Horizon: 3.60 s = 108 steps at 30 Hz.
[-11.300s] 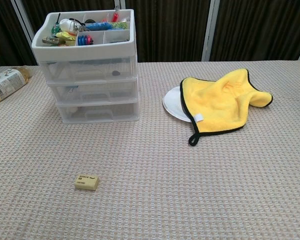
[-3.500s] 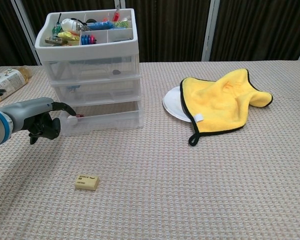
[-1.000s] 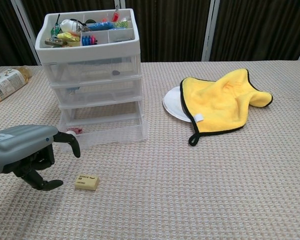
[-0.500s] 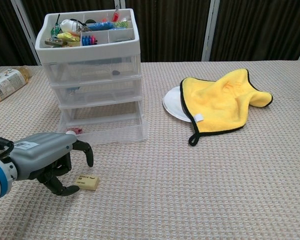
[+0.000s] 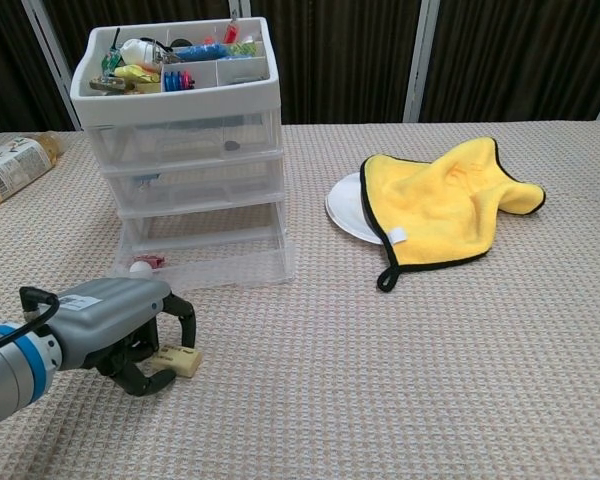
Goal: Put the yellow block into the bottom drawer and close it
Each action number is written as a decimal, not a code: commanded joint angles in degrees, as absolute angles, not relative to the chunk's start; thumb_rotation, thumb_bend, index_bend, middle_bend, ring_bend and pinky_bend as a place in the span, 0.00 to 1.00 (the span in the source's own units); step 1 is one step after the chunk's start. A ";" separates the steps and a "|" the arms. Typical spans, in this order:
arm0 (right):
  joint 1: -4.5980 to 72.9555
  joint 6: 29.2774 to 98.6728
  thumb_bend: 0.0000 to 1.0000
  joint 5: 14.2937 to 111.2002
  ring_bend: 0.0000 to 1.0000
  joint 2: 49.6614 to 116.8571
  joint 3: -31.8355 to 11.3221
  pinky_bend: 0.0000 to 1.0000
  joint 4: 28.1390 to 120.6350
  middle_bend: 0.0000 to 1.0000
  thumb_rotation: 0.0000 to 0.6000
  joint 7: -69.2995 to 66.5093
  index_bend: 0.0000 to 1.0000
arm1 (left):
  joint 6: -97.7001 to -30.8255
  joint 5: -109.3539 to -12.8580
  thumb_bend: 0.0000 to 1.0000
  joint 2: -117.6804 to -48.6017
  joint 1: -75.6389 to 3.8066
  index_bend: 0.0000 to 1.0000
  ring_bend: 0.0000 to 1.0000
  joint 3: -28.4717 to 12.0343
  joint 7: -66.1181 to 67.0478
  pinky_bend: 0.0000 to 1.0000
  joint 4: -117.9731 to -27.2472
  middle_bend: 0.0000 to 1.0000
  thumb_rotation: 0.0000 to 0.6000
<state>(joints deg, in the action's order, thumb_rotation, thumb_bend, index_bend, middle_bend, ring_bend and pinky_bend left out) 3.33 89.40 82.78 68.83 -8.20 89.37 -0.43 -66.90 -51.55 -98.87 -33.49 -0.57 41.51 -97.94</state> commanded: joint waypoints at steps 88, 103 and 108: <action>3.07 89.83 0.06 82.50 0.00 69.12 -8.53 0.00 89.78 0.00 1.00 -0.51 0.09 | -50.28 -102.05 0.61 -79.45 -45.59 0.16 0.00 12.05 41.37 0.09 -83.63 0.00 1.00; 3.05 89.86 0.06 82.55 0.00 69.09 -8.56 0.00 89.70 0.00 1.00 -0.71 0.09 | -47.29 -99.50 0.62 -82.08 -45.35 0.16 0.00 9.86 41.00 0.09 -80.80 0.00 1.00; 3.06 89.87 0.06 82.60 0.00 69.09 -8.56 0.00 89.67 0.00 1.00 -0.76 0.09 | -46.76 -98.32 0.62 -82.64 -45.07 0.16 0.00 9.28 40.78 0.09 -80.03 0.00 1.00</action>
